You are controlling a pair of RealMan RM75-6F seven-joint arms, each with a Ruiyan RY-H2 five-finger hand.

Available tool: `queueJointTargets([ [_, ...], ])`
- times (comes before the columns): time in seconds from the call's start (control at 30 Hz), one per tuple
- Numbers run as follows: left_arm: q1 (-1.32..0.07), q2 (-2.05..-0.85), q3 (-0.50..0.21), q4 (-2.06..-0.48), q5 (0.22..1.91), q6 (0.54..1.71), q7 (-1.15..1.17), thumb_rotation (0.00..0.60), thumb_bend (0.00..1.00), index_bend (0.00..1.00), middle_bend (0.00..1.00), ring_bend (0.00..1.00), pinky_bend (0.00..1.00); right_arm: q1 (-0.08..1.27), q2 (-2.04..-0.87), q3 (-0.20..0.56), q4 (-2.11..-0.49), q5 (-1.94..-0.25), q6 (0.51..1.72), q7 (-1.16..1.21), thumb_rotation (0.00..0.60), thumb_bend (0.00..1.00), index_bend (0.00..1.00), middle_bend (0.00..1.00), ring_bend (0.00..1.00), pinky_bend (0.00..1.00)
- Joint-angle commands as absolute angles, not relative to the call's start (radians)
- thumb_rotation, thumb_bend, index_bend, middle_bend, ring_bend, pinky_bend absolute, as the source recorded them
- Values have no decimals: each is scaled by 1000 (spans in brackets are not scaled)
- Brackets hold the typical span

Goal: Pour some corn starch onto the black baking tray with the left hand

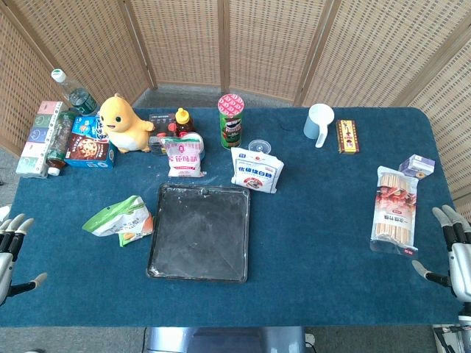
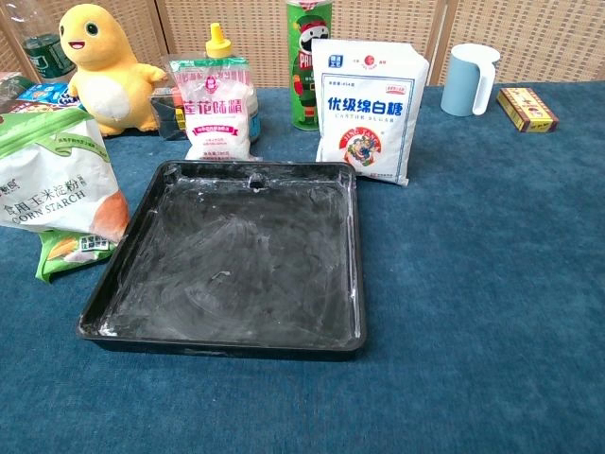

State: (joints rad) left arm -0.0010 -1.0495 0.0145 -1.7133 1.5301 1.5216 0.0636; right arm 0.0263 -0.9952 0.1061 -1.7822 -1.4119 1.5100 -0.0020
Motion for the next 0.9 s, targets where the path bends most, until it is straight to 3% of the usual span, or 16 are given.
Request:
queueJointTargets([
  [0.03,-3,-1051,14,-1710,1526,1517,63,600,1,0,0,0,20,26,-996,106,-1783,-1412,1511,-3,600,49,0,25,77,88],
  [0.23,-18,-1070,7,-1679,1509,1486,31,600,1,0,0,0,20,24,-995,105,-1783,-1413,1512,-1,600,50,0,25,77,88],
  [0.4,-57,-1121,-12,-1585,1479,1411,-128,600,1,0,0,0,20,28,-994,106,-1783,-1408,1503,1,600,50,0,25,77,88],
  [0.7,-154,-1293,-34,-1313,1474,1253,-494,600,1,0,0,0,20,22,-985,106,-1784,-1414,1512,22,600,49,0,25,77,88],
  [0.9,-211,-1394,-44,-1217,1493,1207,-582,600,0,0,0,0,20,25,-985,107,-1780,-1407,1503,27,600,49,0,25,77,88],
])
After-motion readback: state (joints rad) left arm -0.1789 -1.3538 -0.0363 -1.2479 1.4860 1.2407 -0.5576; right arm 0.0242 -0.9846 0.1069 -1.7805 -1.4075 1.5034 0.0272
